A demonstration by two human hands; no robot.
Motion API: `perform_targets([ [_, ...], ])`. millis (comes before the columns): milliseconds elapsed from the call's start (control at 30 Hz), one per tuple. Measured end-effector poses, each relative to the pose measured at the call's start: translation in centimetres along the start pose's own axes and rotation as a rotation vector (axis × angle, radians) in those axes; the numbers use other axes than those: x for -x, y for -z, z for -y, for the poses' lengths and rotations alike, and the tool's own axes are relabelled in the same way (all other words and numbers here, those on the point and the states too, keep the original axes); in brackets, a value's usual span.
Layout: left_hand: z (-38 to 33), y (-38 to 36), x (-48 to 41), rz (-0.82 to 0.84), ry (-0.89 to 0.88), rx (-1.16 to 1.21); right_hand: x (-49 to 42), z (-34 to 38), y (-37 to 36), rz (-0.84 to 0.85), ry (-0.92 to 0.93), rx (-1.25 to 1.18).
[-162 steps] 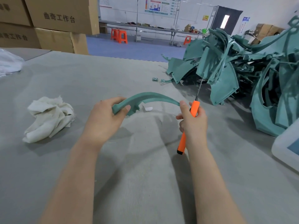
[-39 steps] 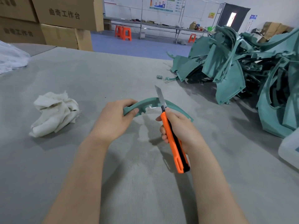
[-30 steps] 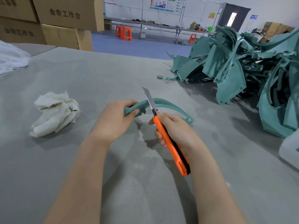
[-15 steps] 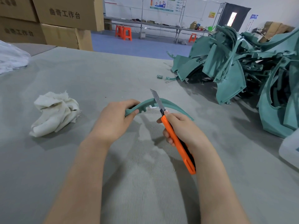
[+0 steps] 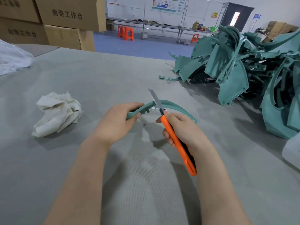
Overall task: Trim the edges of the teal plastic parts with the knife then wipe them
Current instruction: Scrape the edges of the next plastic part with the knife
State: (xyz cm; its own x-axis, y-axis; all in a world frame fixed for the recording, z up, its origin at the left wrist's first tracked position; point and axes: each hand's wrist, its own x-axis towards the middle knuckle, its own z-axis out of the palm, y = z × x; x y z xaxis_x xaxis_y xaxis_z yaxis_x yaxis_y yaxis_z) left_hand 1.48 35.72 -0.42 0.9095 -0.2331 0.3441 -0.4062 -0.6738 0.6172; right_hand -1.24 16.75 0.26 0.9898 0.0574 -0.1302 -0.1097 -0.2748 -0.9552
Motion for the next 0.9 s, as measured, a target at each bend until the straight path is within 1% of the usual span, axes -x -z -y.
perform_targets([
  [100, 0.07, 0.03, 0.10, 0.196, -0.008, 0.044, -0.15, -0.26, 0.39, -0.092, -0.025, -0.027],
  [167, 0.27, 0.15, 0.21, 0.260, -0.022, 0.052, -0.13, -0.40, 0.57, -0.102, -0.037, 0.000],
  [433, 0.74, 0.01, 0.08, 0.262, -0.037, 0.067, 0.24, -0.13, 0.91, -0.064, -0.018, 0.079],
  [900, 0.73, -0.12, 0.06, 0.250, -0.012, 0.086, 0.20, -0.33, 1.12, -0.028, 0.020, 0.113],
])
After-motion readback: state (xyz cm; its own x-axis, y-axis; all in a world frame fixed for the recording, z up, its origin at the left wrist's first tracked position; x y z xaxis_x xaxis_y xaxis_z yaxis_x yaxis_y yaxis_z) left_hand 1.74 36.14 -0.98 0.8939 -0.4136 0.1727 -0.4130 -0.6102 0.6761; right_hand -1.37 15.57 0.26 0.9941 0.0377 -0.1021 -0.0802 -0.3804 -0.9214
